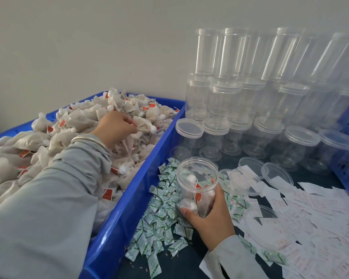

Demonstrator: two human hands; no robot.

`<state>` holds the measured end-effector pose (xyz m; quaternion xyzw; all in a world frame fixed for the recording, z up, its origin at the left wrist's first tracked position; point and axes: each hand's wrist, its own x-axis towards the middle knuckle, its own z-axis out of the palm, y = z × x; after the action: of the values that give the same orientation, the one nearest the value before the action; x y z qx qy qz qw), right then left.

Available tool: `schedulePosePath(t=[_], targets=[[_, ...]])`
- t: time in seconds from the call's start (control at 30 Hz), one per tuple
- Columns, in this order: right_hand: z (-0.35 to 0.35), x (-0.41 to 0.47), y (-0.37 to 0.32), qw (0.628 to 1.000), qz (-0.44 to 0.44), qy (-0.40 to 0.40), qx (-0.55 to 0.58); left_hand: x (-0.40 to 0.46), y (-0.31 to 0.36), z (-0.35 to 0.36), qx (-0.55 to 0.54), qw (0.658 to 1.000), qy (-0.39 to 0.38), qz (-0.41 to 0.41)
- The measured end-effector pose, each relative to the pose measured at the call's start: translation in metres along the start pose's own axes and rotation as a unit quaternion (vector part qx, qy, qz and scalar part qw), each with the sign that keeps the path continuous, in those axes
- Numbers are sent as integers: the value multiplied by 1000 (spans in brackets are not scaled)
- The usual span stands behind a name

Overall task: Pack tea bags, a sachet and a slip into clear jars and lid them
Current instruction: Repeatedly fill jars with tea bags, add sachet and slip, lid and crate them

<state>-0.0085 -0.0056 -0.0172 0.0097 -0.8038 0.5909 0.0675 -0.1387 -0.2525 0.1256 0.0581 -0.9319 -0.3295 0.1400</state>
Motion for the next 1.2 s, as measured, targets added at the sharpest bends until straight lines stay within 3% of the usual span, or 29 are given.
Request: schedulePosePath(t=[0.13,0.27,0.57,0.67,0.8,0.97,1.2], targets=[[0,0,0,1000,3,-5,1,-13,20,-6,-219,973,-64,-17],[0,0,0,1000,9,-8,10,-26,37,-7,-389,907,-154,-37],[1,1,0,1000,8,-5,7,-52,63,9,-531,802,-271,-16],[0,0,0,1000,2,-2,5,-61,68,23,-545,784,-297,-9],[1,1,0,1000,2,6,5,-72,70,38,-493,800,-341,9],[3,2,2,1000,2,11,11,-75,68,42,-335,869,-357,74],[3,2,3,1000,3,3,17,-72,69,39,-338,870,-349,83]])
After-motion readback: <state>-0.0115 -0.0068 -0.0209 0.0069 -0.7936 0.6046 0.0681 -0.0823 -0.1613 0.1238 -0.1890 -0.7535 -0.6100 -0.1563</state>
